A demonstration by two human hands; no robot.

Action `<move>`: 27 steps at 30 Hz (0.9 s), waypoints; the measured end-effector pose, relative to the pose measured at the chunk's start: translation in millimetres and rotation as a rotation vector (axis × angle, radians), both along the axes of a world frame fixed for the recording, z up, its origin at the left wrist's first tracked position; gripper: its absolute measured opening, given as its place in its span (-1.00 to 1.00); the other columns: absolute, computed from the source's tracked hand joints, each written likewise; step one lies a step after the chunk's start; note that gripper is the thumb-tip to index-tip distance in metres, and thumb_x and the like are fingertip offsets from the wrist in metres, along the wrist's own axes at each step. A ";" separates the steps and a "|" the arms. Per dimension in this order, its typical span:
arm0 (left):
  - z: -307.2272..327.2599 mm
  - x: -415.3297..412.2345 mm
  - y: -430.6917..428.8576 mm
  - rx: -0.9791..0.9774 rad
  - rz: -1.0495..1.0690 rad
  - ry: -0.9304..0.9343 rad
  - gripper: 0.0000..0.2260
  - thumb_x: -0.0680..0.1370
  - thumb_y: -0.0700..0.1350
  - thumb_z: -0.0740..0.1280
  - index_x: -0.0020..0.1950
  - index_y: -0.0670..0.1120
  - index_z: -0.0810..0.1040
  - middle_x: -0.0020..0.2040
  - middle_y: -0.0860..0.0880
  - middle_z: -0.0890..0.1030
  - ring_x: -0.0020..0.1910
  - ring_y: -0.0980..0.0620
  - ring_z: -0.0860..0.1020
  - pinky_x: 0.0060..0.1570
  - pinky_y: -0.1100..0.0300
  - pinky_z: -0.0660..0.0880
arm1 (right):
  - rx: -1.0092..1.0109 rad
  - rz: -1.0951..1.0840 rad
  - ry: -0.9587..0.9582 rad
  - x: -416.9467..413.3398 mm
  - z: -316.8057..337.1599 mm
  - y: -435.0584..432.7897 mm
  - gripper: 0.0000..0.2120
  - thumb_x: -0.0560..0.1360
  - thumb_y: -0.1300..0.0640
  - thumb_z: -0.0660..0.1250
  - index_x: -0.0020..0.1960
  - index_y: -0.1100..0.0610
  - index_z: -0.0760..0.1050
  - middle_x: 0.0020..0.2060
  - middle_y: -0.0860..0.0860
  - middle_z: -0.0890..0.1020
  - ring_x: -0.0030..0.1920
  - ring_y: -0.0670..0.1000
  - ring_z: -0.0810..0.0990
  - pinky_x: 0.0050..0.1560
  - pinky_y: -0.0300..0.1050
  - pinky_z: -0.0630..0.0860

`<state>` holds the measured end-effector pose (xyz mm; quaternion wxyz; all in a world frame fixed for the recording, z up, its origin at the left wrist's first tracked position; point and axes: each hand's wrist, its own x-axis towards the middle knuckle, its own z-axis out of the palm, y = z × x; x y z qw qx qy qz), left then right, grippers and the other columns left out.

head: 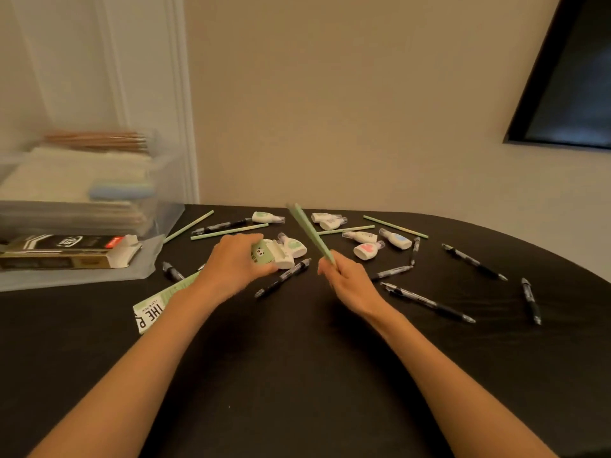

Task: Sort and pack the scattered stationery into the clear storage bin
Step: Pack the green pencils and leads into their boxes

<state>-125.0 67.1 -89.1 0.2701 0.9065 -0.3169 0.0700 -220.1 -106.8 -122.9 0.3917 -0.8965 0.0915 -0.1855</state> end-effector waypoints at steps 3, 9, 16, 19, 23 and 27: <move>2.3 4.5 12.0 -0.086 -0.102 0.105 -0.42 0.38 0.02 0.49 0.35 -0.06 0.45 0.19 -0.01 0.57 0.13 0.08 0.49 0.04 0.25 0.38 | -0.275 0.022 0.126 3.9 -1.5 -3.3 -0.78 0.63 0.12 0.07 -0.11 0.16 0.39 -0.30 -0.02 0.44 -0.27 -0.03 0.40 -0.20 -0.10 0.33; 14.9 1.3 21.3 -0.218 -0.264 0.228 -0.66 0.39 -0.05 0.48 0.15 -0.02 0.60 -0.21 -0.03 0.60 -0.24 0.13 0.45 -0.20 0.27 0.32 | -0.419 0.039 0.242 9.6 -2.5 -0.1 -0.86 0.64 0.15 0.02 -0.02 0.13 0.33 -0.14 0.09 0.45 -0.19 0.02 0.40 -0.16 -0.10 0.34; 19.2 -1.6 26.8 -0.282 -0.322 0.345 -0.65 0.40 -0.12 0.47 0.18 -0.02 0.59 -0.01 -0.05 0.66 0.00 0.03 0.55 0.00 0.26 0.42 | -0.548 -0.007 0.258 7.4 -2.2 -6.8 -0.88 0.62 0.23 0.05 -0.06 0.11 0.30 -0.16 0.10 0.44 -0.22 0.05 0.39 -0.22 -0.11 0.36; 16.6 -0.4 24.5 -0.222 -0.321 0.337 -0.59 0.39 -0.12 0.48 0.23 -0.07 0.56 0.05 -0.01 0.64 0.06 0.01 0.53 -0.02 0.29 0.39 | -0.614 -0.021 0.255 4.9 1.6 -8.2 -0.88 0.61 0.25 0.05 -0.05 0.13 0.33 -0.14 0.12 0.46 -0.20 0.07 0.40 -0.17 -0.06 0.39; 10.4 1.6 19.7 -0.018 -0.270 0.220 -0.46 0.39 -0.03 0.48 0.34 -0.07 0.46 0.23 0.08 0.51 0.17 0.12 0.43 0.08 0.26 0.35 | -0.843 -0.083 0.217 6.3 10.6 -8.5 -0.85 0.57 0.30 0.11 0.03 0.08 0.34 -0.01 0.09 0.52 -0.05 0.05 0.37 -0.07 -0.09 0.32; 6.1 -2.8 9.5 0.180 -0.218 0.129 -0.42 0.40 0.06 0.46 0.36 -0.10 0.44 0.25 -0.08 0.52 0.22 0.00 0.45 0.17 0.13 0.38 | -1.078 -0.198 0.158 12.2 20.4 7.1 -0.58 0.51 0.31 0.19 0.35 0.10 0.27 0.21 0.09 0.43 0.25 0.13 0.32 0.28 -0.01 0.20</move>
